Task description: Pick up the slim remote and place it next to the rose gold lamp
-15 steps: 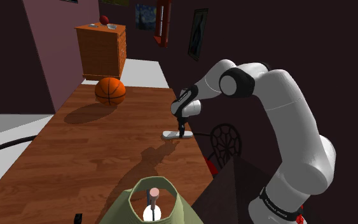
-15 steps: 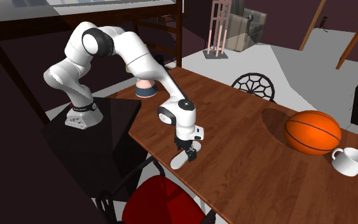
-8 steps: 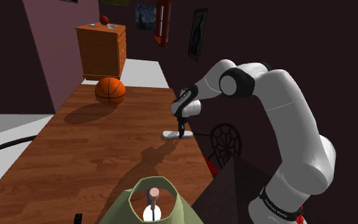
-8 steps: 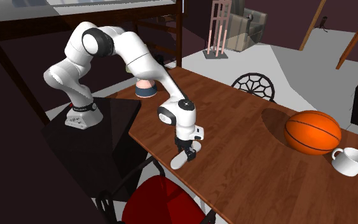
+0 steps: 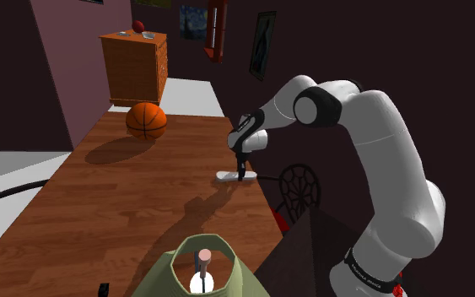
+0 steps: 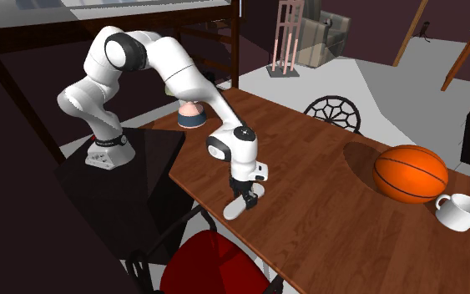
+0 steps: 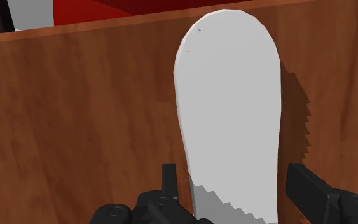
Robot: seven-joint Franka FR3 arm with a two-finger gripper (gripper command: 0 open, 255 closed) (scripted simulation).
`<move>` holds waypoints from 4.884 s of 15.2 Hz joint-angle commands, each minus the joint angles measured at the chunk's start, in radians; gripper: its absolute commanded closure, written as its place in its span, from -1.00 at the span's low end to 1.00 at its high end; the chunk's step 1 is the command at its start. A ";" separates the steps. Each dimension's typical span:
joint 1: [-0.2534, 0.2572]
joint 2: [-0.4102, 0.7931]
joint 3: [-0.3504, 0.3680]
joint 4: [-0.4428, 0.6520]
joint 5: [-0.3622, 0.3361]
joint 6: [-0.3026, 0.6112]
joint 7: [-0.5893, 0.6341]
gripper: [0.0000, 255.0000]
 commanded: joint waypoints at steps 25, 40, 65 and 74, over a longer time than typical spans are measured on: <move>0.049 -0.256 -0.066 -0.027 -0.078 -0.227 0.049 1.00; 0.065 -0.365 -0.090 0.026 -0.121 -0.384 0.077 1.00; 0.069 -0.459 -0.107 0.237 -0.162 -0.683 0.104 1.00; 0.063 -0.459 -0.110 0.358 -0.163 -0.804 0.107 1.00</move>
